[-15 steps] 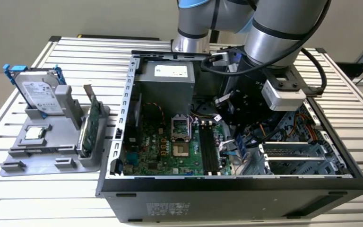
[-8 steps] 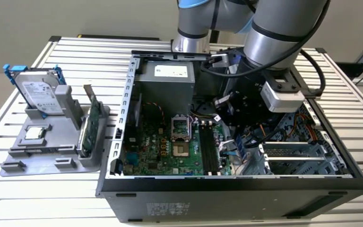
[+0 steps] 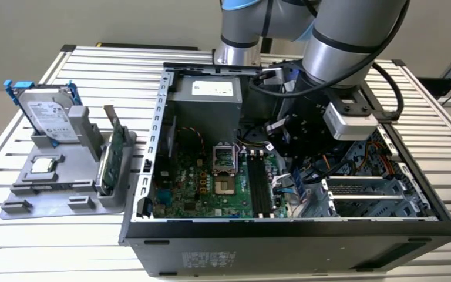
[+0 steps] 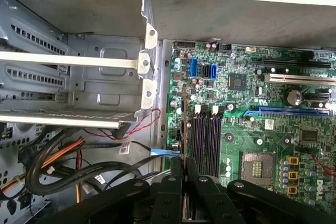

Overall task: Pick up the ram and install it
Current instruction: 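Insert the ram into the slot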

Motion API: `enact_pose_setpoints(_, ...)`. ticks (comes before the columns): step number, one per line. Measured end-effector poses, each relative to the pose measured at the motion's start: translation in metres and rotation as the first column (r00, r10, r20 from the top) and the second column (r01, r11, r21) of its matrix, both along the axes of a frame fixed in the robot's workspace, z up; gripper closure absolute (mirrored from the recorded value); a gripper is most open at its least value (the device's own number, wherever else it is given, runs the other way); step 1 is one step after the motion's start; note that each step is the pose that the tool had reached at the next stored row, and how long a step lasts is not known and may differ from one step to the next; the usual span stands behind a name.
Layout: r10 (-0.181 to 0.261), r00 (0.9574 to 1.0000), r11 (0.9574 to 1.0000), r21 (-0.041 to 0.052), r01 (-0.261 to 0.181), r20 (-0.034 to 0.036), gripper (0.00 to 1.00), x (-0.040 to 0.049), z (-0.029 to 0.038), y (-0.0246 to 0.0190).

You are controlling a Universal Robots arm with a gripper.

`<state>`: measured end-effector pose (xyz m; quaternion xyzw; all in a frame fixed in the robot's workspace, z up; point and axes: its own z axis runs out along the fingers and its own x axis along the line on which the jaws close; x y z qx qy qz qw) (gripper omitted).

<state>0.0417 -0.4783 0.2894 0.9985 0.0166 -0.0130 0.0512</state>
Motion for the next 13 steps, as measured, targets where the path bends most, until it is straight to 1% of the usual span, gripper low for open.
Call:
enact_pose_setpoints(8,-0.004,1.0000,1.0000,-0.0001,0.004,-0.0047,1.00,-0.0013,-0.0060,0.0001)
enact_pose_setpoints(13,-0.005,1.0000,1.0000,-0.0001,0.005,-0.0081,1.00,-0.0038,-0.0103,0.0002)
